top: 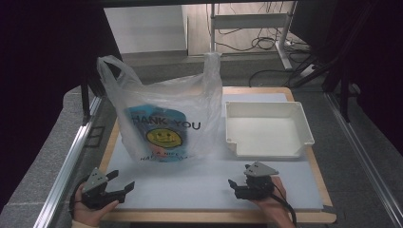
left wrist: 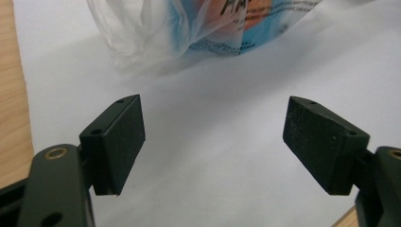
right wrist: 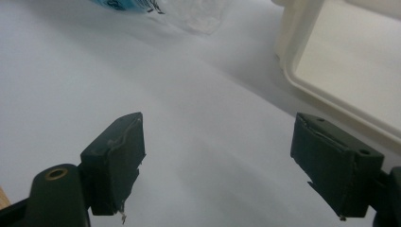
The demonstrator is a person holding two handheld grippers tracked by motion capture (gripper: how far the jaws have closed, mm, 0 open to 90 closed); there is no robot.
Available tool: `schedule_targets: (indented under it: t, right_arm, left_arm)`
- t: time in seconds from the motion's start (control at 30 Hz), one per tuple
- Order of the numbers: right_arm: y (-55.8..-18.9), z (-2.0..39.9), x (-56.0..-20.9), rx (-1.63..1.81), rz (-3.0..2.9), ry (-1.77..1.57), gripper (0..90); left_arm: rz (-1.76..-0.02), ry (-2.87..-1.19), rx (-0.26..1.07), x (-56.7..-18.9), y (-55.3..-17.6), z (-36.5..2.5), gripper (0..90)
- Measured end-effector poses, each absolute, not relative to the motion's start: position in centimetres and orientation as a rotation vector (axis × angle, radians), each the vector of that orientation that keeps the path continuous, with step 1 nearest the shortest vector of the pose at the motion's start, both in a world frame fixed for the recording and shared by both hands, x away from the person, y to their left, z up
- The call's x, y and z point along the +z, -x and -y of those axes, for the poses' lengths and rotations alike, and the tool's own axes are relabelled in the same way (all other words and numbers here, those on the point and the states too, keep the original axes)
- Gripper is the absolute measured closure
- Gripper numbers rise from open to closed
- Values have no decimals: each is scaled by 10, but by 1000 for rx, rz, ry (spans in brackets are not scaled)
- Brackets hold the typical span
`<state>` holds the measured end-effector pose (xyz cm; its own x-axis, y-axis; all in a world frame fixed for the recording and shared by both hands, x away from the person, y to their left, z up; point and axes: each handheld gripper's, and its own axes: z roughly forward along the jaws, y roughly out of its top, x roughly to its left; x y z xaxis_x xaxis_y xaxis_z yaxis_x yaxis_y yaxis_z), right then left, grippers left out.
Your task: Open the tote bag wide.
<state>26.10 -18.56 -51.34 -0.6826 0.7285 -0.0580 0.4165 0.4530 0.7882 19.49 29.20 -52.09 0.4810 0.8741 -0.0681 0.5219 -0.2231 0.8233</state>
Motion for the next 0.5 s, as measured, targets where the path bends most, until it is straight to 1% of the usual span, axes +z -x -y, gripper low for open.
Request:
schedule_targets:
  t: [0.5]
  right_arm:
    - [-265, 179, -489, 1177, -2297, -957, 203]
  left_arm:
    - [-1157, -1863, 489, -501, -193, -295, 218]
